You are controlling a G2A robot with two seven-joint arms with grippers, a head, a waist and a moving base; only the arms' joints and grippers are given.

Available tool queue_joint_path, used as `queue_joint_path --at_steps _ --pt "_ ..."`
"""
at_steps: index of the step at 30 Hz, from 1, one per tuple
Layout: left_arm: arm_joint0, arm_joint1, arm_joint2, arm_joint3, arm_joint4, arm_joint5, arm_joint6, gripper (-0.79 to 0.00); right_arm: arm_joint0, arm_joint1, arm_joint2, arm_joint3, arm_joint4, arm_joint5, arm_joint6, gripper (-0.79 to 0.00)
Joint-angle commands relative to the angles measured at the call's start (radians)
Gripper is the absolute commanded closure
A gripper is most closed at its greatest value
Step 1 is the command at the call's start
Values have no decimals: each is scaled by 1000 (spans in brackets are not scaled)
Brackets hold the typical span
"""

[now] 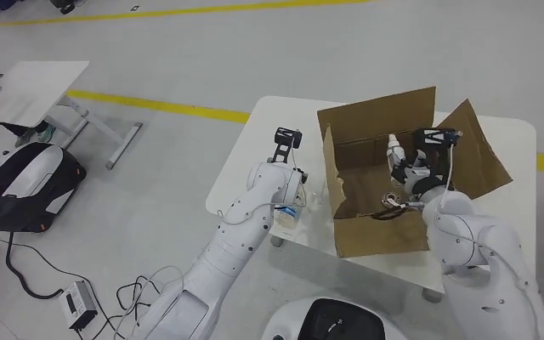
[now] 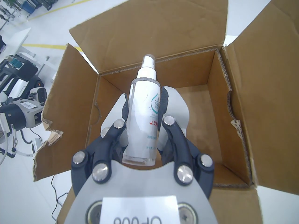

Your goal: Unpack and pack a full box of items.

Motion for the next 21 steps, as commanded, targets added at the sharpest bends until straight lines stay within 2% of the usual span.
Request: queue_joint_path --at_steps 1,12,21 --pt "0 0 0 0 0 0 0 -785 -22 2 15 -13 6 -13 -31 0" --pt "0 0 0 0 0 0 0 -785 -57 1 29 7 41 -45 -115 0" --pt "0 0 0 0 0 0 0 -785 -121 2 39 -46 -3 -51 -296 0"
